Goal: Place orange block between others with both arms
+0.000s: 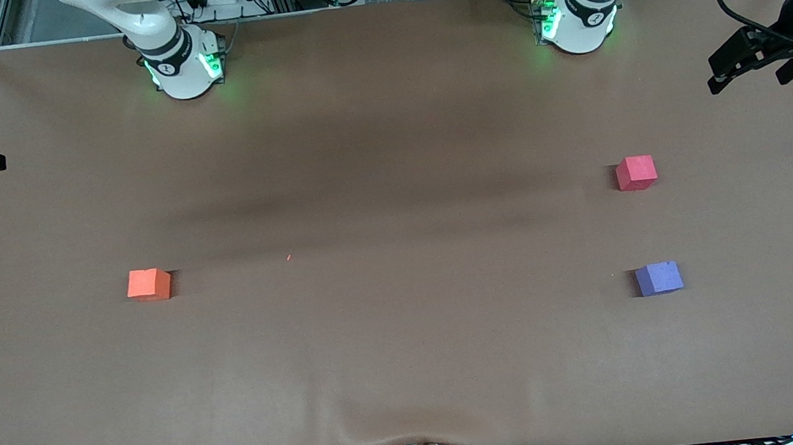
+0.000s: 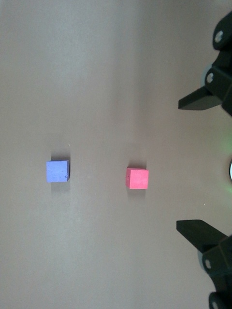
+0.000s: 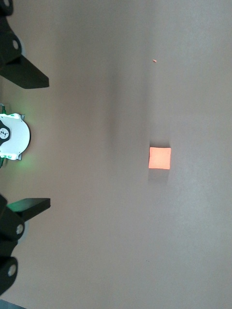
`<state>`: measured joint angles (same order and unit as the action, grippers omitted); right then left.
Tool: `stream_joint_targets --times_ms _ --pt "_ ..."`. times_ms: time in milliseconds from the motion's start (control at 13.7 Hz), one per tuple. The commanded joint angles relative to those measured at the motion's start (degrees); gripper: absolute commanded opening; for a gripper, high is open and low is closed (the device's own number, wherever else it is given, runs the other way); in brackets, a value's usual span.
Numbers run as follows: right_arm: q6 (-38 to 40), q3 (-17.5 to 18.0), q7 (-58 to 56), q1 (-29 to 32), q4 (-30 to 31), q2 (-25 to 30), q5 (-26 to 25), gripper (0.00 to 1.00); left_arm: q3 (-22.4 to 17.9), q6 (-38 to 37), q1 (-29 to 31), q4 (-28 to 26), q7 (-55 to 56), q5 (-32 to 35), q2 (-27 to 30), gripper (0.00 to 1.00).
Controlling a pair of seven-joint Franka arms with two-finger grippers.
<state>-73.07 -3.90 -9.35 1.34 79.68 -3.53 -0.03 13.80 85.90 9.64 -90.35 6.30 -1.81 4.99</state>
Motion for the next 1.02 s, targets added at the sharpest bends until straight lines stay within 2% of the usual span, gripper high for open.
stream_joint_targets --times_ms 0,947 --pt "0.83 -0.31 0.83 -0.19 -0.31 1.33 2.31 1.0 0.18 -1.26 0.29 1.32 -1.38 -0.3 -0.34 1.0" --pt "0.74 -0.23 1.0 -0.11 -0.22 1.25 2.23 1.0 -0.53 -2.05 0.64 1.41 -4.37 -0.39 -0.78 1.0"
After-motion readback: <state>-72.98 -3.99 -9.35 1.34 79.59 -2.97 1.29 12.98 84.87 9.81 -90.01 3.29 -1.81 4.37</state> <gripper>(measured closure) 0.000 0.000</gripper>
